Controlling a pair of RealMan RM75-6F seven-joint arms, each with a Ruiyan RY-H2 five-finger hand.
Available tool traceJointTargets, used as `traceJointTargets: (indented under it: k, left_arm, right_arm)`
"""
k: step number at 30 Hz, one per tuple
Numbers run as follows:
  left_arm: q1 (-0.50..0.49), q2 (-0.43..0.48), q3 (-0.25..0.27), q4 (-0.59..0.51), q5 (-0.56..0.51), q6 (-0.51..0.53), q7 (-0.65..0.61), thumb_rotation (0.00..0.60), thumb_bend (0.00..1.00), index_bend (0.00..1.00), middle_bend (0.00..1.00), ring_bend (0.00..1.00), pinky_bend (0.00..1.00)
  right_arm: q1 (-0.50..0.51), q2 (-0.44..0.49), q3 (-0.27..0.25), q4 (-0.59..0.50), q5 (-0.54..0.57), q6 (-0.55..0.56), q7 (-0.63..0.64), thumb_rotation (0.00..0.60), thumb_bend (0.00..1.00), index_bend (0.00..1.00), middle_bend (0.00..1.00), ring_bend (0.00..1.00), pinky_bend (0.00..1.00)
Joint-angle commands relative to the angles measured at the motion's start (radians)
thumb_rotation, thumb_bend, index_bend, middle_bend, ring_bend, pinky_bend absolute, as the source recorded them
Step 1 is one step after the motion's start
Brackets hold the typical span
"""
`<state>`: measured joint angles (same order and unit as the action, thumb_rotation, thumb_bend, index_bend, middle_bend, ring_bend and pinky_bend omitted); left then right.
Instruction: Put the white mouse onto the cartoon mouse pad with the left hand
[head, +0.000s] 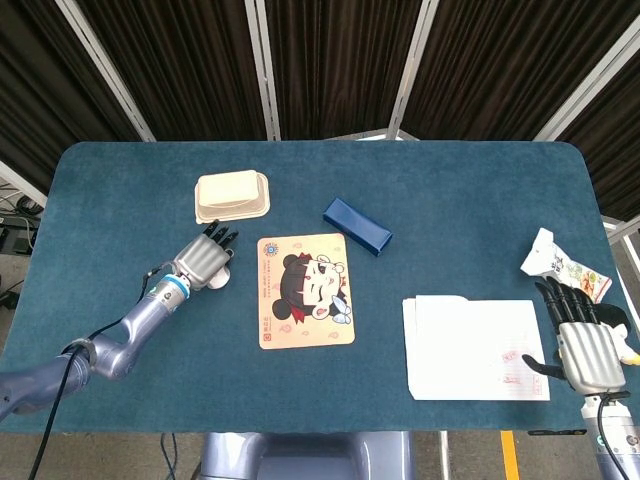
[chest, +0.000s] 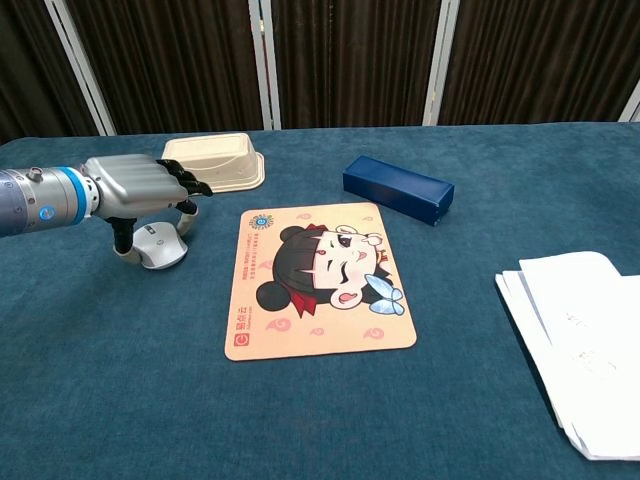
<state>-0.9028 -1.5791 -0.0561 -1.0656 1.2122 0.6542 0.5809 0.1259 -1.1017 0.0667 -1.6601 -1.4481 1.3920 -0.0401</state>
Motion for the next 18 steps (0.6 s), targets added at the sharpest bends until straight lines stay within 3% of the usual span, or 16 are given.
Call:
traceJointTargets:
  k: [1,18]
  left_arm:
    - [0.0,0.001,0.004,-0.004,0.005,0.003,-0.003,0.6,0.23,0.45,0.0,0.0,0.0]
    - [-0.051,0.038,-0.006,-0.094,0.136,0.084,-0.041,0.6,0.27,0.49,0.0,0.0,0.0]
  right_arm:
    - [0.0,0.0,0.0,-0.001,0.0,0.0,0.0,0.6,0.11,0.0,0.0,0.0,0.0]
    - [0.0,0.001,-0.001,-0.001,-0.001,0.0,0.002,0.6,0.11,0.0,0.0,0.0,0.0]
